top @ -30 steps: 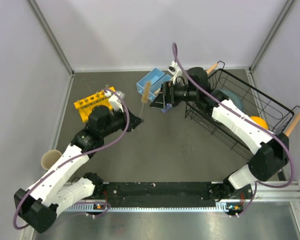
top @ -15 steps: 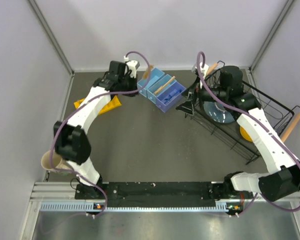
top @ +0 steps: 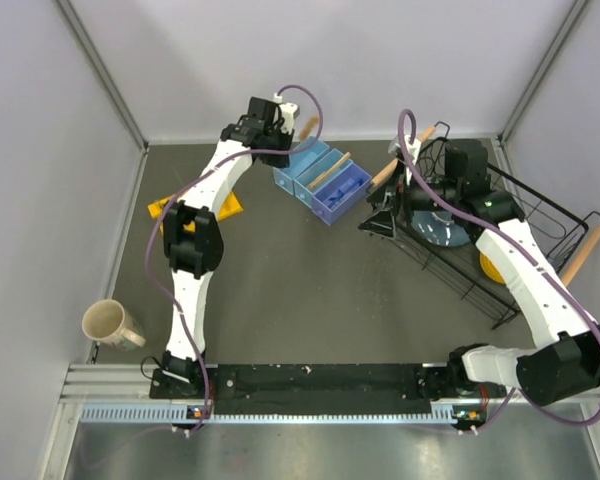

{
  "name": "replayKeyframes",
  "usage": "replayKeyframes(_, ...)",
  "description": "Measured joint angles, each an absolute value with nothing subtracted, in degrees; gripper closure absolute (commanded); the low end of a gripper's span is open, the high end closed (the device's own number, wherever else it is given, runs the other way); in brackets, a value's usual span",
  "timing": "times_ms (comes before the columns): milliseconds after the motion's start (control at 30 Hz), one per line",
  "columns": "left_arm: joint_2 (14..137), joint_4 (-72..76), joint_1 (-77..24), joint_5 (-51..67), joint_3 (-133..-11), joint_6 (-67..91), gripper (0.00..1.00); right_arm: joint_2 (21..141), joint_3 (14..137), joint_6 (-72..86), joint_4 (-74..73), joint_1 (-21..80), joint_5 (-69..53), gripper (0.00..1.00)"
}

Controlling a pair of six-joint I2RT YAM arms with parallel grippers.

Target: Organize the chemistry lab equipment

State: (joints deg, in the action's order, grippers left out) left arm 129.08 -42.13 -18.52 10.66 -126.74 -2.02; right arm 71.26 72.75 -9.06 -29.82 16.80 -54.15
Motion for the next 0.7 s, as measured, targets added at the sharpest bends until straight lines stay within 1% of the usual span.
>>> replayKeyframes(267, 134.8, -44.2, -17.7, 10.6, -127.7, -2.1, 1.0, 71.2, 72.8, -9.0, -29.8, 16.1, -55.3, 0.08)
replayKeyframes(300, 135.3, -44.3, -17.6, 10.6, -127.7, -2.1, 0.95, 71.2, 72.8, -9.0, -29.8, 16.0, -55.4, 0.08)
replayKeyframes(367, 135.7, -44.6, -17.6, 10.6, -127.7, -2.1, 0.9, 71.2, 72.8, -9.0, -29.8, 16.0, -55.5, 0.08)
replayKeyframes(400, 135.7, -44.7, -17.6, 10.6, -127.7, -2.1, 0.83, 71.2, 72.7, -9.0, -29.8, 16.0, -55.6, 0.08)
replayKeyframes(500, 135.7, -44.7, -17.6, 10.6, -127.8, -2.0, 0.74, 71.2, 72.7, -9.0, -29.8, 16.0, -55.8, 0.08)
replayKeyframes(533, 135.7, -44.7, -17.6, 10.6, -127.8, -1.9, 0.68, 71.2, 72.7, -9.0, -29.8, 16.0, -55.8, 0.08)
replayKeyframes(633, 135.7, -44.7, -17.6, 10.5, -127.8, -1.8, 0.59, 71.2, 72.7, -9.0, -29.8, 16.0, -55.8, 0.07)
replayKeyframes(700, 135.7, -44.7, -17.6, 10.2, -127.8, -1.7, 0.56, 71.2, 72.7, -9.0, -29.8, 16.0, -55.8, 0.08)
